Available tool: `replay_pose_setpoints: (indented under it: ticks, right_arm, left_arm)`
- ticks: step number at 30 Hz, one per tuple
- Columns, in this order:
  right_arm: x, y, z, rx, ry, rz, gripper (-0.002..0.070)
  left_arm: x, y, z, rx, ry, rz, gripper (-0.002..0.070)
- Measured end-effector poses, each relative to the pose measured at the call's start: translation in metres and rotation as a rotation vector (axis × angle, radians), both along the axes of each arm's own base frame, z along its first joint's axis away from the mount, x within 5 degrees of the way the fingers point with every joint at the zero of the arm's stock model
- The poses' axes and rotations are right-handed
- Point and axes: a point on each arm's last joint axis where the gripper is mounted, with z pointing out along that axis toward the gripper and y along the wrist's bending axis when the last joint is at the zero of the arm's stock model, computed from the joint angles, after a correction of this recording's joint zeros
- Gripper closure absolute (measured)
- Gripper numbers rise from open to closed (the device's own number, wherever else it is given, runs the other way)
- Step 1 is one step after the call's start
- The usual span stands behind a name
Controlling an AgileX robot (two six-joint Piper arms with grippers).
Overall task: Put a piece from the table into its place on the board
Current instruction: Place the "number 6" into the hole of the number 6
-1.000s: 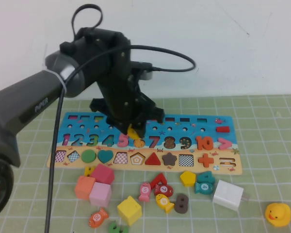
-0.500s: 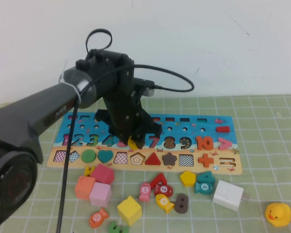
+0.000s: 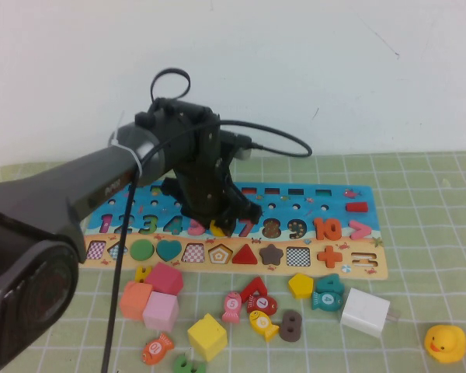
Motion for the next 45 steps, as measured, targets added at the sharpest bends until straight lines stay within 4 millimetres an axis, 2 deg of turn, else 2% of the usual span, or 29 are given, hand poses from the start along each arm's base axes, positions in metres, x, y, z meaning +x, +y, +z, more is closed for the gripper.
replay_pose_setpoints:
  ticks: [5,39,45]
  right_arm:
    - [0.0,0.0,0.0,0.0,0.0,0.0,0.0678]
    - [0.0,0.0,0.0,0.0,0.0,0.0,0.0678]
    - [0.0,0.0,0.0,0.0,0.0,0.0,0.0678]
  left_arm:
    - [0.0023,-0.0014,-0.0117,0.005,0.007,-0.014,0.0412]
    - [0.0053,-0.0027,-0.0111,-0.004,-0.029,-0.031,0.0412]
    - [0.0053,-0.0027,-0.0111,-0.006,-0.028,-0.024,0.0384]
